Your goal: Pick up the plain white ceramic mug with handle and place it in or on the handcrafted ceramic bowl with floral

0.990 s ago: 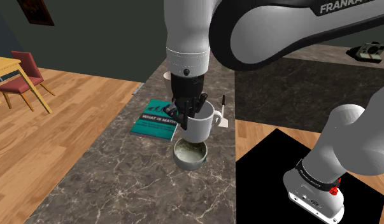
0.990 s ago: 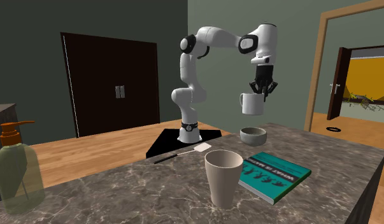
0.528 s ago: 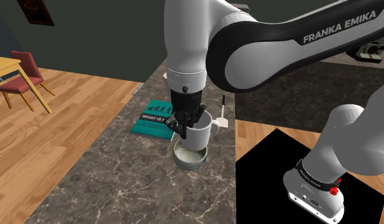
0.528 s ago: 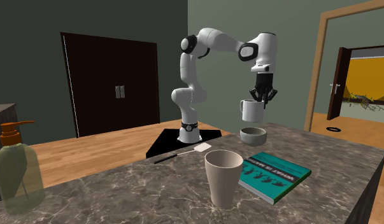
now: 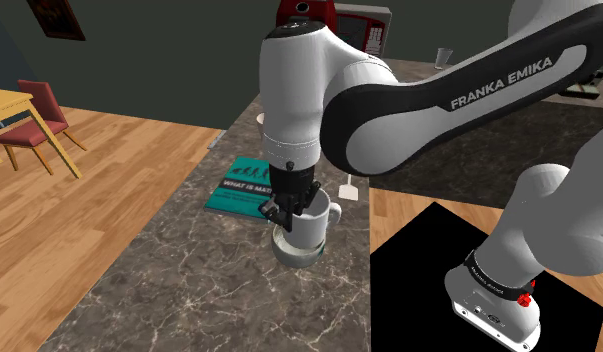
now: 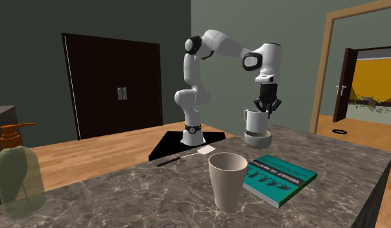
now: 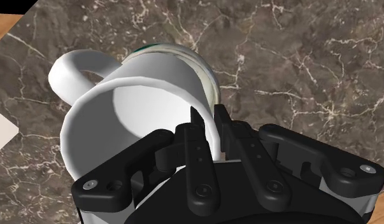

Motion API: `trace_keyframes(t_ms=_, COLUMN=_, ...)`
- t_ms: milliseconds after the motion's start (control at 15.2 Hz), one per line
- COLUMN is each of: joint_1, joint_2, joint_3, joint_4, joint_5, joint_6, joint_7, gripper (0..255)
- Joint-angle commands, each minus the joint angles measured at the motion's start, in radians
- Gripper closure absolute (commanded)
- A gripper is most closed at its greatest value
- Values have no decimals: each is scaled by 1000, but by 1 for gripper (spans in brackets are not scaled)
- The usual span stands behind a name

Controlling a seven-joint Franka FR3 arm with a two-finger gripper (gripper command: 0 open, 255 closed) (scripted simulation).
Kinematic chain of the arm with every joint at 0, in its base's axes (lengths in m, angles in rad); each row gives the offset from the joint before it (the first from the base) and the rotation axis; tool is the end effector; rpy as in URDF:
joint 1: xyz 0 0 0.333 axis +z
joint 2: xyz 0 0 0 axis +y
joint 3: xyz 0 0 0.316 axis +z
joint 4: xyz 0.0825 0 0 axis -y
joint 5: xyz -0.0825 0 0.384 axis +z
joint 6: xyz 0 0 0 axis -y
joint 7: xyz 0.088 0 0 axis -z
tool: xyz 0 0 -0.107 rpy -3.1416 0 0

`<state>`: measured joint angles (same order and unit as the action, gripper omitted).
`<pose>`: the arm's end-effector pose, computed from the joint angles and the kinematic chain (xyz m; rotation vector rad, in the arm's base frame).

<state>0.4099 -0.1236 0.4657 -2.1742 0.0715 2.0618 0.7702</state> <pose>0.3219 0.3987 0.4398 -3.1352 -0.1075 0.0097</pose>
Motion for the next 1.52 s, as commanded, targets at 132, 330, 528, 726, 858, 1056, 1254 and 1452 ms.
trace_keyframes(t_ms=132, joint_1=0, joint_2=8, joint_3=2, joint_4=-18, joint_5=-3, joint_6=26, joint_7=2, gripper=255)
trace_keyframes(t_ms=330, joint_1=0, joint_2=8, joint_3=2, joint_4=-18, joint_5=-3, joint_6=26, joint_7=2, gripper=255)
trace_keyframes(t_ms=528, joint_1=0, joint_2=8, joint_3=2, joint_4=-18, joint_5=-3, joint_6=26, joint_7=2, gripper=255)
trace_keyframes(t_ms=726, joint_1=0, joint_2=8, joint_3=1, joint_4=-18, joint_5=-3, joint_6=26, joint_7=2, gripper=0)
trace_keyframes(t_ms=858, joint_1=0, joint_2=8, joint_3=1, joint_4=-18, joint_5=-3, joint_6=26, joint_7=2, gripper=0)
trace_keyframes(t_ms=1056, joint_1=-1, joint_2=-16, joint_3=-4, joint_4=28, joint_5=6, joint_6=-42, joint_7=-6, gripper=0)
trace_keyframes(t_ms=1254, joint_1=-2, joint_2=-33, joint_3=-9, joint_4=73, joint_5=11, joint_6=-102, joint_7=-10, gripper=0)
trace_keyframes(t_ms=1452, joint_1=-2, joint_2=-33, joint_3=-9, joint_4=73, joint_5=11, joint_6=-102, joint_7=-10, gripper=0)
